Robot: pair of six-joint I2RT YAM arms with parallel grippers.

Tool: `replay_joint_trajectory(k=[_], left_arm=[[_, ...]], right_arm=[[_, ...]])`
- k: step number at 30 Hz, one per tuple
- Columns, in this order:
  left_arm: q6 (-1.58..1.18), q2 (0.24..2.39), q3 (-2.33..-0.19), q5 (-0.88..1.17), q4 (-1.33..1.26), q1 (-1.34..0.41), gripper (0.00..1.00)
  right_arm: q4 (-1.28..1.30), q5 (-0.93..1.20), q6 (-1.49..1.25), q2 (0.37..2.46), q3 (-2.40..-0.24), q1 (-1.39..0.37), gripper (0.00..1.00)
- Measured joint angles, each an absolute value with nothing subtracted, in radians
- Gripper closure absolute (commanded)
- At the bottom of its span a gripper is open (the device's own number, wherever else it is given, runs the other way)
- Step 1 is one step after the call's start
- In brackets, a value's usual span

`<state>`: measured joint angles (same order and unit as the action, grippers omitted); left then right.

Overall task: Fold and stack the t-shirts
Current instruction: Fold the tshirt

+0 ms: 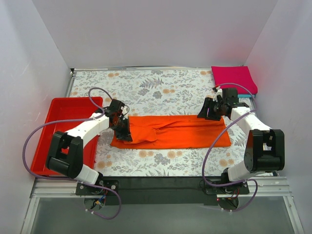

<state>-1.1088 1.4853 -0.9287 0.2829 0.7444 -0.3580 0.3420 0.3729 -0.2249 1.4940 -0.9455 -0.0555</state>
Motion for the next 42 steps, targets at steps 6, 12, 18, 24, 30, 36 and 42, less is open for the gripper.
replay_joint_trajectory(k=[6,12,18,24,30,36,42], left_arm=[[-1.122,1.485,-0.865,0.336,0.767,-0.358,0.82],[-1.129,1.485,-0.852,0.342,0.781,-0.358,0.43],[-1.166,1.483,-0.942,0.269,0.799,-0.358,0.37],[-1.204,1.496,-1.054,0.174,0.722,-0.358,0.43],[-1.213,1.637,-1.11,0.097,0.641,-0.357,0.46],[-1.213,1.74,-1.107,0.052,0.599,-0.356,0.47],[-1.214,1.75,-1.085,0.032,0.58,-0.355,0.48]], right_arm=[[0.342,0.373,-0.221,1.5,-0.945,-0.056,0.48],[0.341,0.352,-0.209,1.512,-0.945,-0.056,0.48],[0.342,0.311,-0.175,1.515,-0.948,-0.061,0.48],[0.349,0.28,-0.144,1.584,-1.038,-0.142,0.5],[0.345,0.239,-0.138,1.673,-1.142,-0.338,0.53],[0.36,0.19,-0.141,1.775,-1.235,-0.486,0.54],[0.408,0.12,-0.135,1.867,-1.342,-0.572,0.57]])
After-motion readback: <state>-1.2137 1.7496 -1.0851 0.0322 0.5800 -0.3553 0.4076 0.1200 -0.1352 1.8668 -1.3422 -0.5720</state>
